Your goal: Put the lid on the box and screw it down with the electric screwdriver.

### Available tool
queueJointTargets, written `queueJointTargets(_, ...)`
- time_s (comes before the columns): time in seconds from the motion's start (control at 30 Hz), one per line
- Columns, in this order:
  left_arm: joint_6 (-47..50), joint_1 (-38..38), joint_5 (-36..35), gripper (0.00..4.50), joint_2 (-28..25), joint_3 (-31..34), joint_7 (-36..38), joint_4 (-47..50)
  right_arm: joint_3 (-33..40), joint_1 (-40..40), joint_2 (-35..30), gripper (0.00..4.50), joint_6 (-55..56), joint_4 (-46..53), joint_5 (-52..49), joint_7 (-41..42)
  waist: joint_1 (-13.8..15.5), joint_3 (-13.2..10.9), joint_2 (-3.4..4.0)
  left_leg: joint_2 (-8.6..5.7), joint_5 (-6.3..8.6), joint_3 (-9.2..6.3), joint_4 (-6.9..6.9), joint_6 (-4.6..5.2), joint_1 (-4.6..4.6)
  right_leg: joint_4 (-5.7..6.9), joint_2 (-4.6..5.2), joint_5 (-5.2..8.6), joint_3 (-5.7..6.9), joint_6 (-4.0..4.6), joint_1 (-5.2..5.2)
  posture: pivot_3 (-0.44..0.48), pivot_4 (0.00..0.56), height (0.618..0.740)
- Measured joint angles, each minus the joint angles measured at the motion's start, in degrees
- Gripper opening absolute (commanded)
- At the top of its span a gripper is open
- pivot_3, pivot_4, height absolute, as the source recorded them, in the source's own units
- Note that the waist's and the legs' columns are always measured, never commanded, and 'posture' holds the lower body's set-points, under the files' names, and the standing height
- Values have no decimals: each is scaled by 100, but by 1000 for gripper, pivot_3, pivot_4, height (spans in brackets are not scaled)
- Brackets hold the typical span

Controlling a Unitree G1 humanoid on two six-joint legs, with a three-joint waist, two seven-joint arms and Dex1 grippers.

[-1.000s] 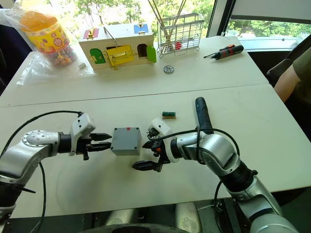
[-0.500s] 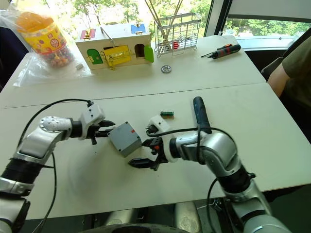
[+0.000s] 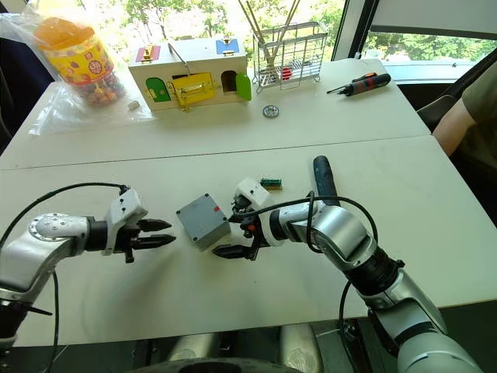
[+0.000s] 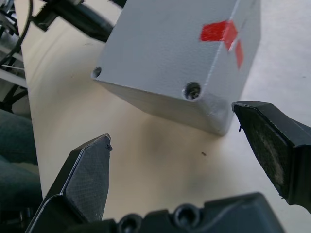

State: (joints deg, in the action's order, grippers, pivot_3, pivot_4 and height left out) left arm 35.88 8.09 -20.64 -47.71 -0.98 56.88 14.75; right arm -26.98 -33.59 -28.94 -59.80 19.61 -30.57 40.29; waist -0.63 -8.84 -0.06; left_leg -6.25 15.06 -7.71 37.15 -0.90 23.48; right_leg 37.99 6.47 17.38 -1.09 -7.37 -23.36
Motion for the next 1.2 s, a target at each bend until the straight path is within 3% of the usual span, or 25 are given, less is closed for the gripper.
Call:
queueJointTargets(0.47, -175, 568, 259, 1802, 332, -281, -156, -488, 23, 294, 132, 4475, -353, 438, 100, -202, -10, 0, 0, 1, -1, 0, -2, -3, 0, 1, -1, 0, 1, 0, -5, 0, 150, 740)
queueJointTargets(0.6, -279, 632, 262, 1802, 32, -274, 132, -562, 216, 250, -252, 4475, -360, 728, 99, -162, -15, 0, 0, 0, -1, 0, -3, -2, 0, 0, 0, 0, 1, 0, -6, 0, 150, 740)
queueJointTargets(0.7, -169, 891, 82, 1802, -345, -21, 433, -719, 977, 159, -691, 4475, -133, 805, -17, 107, 9, -1, -2, 0, -1, -1, -3, -2, 0, -1, -1, 0, 5, 0, -3, 0, 150, 740)
queueJointTargets(0.8, 89, 1287, -313, 1802, -410, 305, 571, -608, 1505, 92, -754, 4475, 467, 537, 11, 300, -2, -1, -3, 0, -1, -1, -2, -1, -1, -2, 0, 0, 8, 0, 2, 0, 150, 740)
queueJointTargets(0.93, 549, 1574, -816, 1802, -89, 336, 475, -31, 1467, 48, -653, 4475, 1567, -797, 626, 384, -24, -1, -3, -1, -1, 6, -2, -1, -1, 2, 1, 0, 6, 0, -1, 0, 150, 740)
queueJointTargets(0.97, 636, 1614, -862, 1802, 5, 300, 401, 64, 1396, 19, -617, 4005, 1840, -1145, 813, 414, -34, -1, -3, 1, -1, 6, -2, -1, -2, 2, -1, 0, 6, 0, -3, 0, 150, 740)
queueJointTargets(1.0, 695, 1657, -882, 1802, 103, 226, 317, 161, 1348, -2, -553, 3865, 2079, -1465, 975, 442, -40, -1, -3, 1, -1, 7, -3, -2, -1, 4, -1, 0, 6, 0, -4, 0, 150, 740)
queueJointTargets(1.1, 858, 1692, -891, 1802, 319, 44, 86, 446, 1160, -102, -279, 2809, 2711, -2279, 1357, 556, -67, -1, -3, 4, -1, 9, -4, -2, -1, 6, -4, 0, 4, 0, -8, 0, 150, 740)
queueJointTargets(1.2, 880, 1678, -860, 1802, 308, -77, -18, 662, 1145, -239, 35, 2809, 3056, -2913, 1586, 559, -76, -1, -3, 5, -2, 9, -5, -4, -1, 7, -5, 0, 3, 0, -10, 0, 150, 740)
